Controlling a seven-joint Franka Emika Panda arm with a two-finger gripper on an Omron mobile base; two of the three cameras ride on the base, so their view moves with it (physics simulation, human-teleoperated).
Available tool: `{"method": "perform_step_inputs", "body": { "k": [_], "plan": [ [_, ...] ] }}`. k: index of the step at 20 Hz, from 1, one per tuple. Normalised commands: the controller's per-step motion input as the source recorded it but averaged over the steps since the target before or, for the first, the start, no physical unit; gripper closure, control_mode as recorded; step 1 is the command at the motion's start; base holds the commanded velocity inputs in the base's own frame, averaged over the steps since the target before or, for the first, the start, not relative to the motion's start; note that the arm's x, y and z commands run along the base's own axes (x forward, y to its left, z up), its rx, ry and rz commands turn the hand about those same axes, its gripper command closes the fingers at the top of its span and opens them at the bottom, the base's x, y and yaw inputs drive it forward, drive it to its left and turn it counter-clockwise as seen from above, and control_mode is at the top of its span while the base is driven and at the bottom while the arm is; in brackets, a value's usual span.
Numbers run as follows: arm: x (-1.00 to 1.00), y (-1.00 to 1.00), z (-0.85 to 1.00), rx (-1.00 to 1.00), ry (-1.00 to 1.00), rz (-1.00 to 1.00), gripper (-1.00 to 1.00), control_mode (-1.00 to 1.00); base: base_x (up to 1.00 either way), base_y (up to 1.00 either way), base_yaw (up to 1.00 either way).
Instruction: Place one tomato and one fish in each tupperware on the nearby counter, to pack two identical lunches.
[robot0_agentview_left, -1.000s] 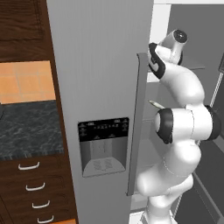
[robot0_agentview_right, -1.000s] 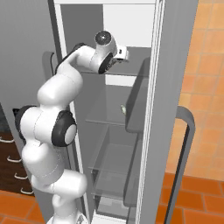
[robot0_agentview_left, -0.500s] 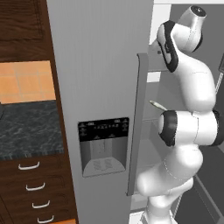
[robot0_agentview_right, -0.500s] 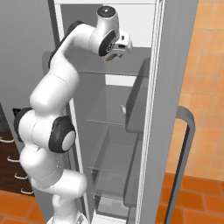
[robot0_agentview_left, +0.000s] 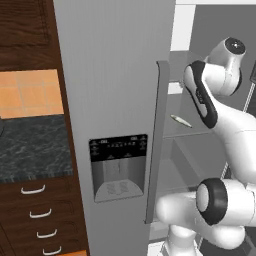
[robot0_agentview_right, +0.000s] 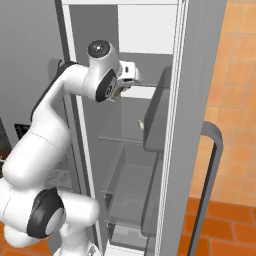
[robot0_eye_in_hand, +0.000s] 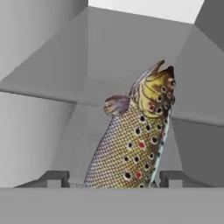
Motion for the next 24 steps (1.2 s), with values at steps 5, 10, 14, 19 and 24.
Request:
{"method": "perform_step_inputs", "body": {
  "k": [5, 10, 14, 19, 24],
  "plan": [
    [-1.0, 0.48, -0.18, -0.02, -0.02, 0.1, 1.0, -1.0, 0.0, 0.0, 0.0],
    [-1.0, 0.62, 0.24, 0.03, 0.03, 0.0, 1.0, -1.0, 0.0, 0.0, 0.0],
    [-0.92, 0.76, 0.44, 0.02, 0.07, 0.0, 1.0, -1.0, 0.0, 0.0, 0.0],
    [-0.69, 0.89, 0.12, -0.01, 0.01, -0.1, 1.0, -1.0, 0.0, 0.0, 0.0],
    [0.0, 0.0, 0.0, 0.0, 0.0, 0.0, 1.0, 1.0, -0.2, 1.0, -0.11]
  ]
}}
